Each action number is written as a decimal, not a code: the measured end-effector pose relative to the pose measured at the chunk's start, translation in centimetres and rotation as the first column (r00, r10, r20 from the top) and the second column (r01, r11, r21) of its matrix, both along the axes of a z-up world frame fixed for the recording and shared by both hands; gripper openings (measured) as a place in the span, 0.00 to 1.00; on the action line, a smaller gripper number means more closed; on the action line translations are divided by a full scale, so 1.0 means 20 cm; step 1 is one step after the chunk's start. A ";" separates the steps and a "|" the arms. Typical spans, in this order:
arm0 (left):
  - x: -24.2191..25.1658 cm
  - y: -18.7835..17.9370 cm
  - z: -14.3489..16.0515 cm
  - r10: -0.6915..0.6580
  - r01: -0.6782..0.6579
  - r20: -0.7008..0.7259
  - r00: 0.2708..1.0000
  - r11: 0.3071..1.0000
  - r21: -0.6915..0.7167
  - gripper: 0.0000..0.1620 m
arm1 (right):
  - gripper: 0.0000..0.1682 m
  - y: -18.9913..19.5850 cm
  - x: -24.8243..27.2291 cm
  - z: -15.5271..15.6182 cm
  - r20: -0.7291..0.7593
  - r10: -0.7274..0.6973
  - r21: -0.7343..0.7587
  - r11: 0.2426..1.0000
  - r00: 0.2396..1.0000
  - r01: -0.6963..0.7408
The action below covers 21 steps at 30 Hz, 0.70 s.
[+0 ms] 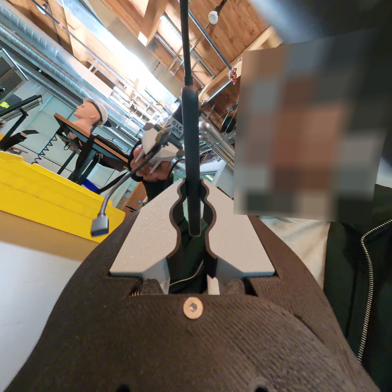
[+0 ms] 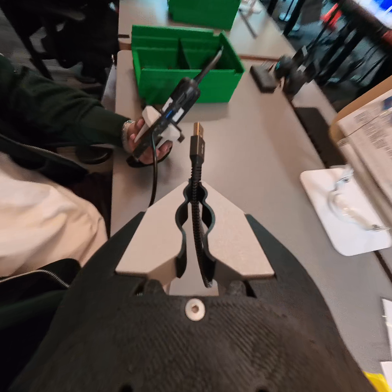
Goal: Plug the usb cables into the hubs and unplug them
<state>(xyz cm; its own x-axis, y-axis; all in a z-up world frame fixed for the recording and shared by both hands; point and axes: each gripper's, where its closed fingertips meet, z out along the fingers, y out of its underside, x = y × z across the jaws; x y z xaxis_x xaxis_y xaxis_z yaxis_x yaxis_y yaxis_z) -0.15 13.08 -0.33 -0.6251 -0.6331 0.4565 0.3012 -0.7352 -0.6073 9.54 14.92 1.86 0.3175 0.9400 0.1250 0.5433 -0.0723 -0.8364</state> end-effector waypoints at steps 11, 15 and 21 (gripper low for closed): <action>-0.05 -0.07 0.04 -0.098 0.097 0.056 0.994 0.995 0.014 0.06 | 0.02 -0.12 -0.12 -0.03 -0.100 0.112 -0.200 0.971 0.989 -0.130; -0.03 -0.08 0.03 -0.099 0.099 0.044 0.994 0.995 0.016 0.06 | 0.02 -0.13 -0.11 0.00 -0.163 0.127 -0.229 0.960 0.978 -0.163; -0.02 -0.08 0.02 -0.098 0.097 0.034 0.995 0.995 0.015 0.06 | 0.02 -0.16 -0.11 0.00 -0.180 0.170 -0.232 0.950 0.969 -0.210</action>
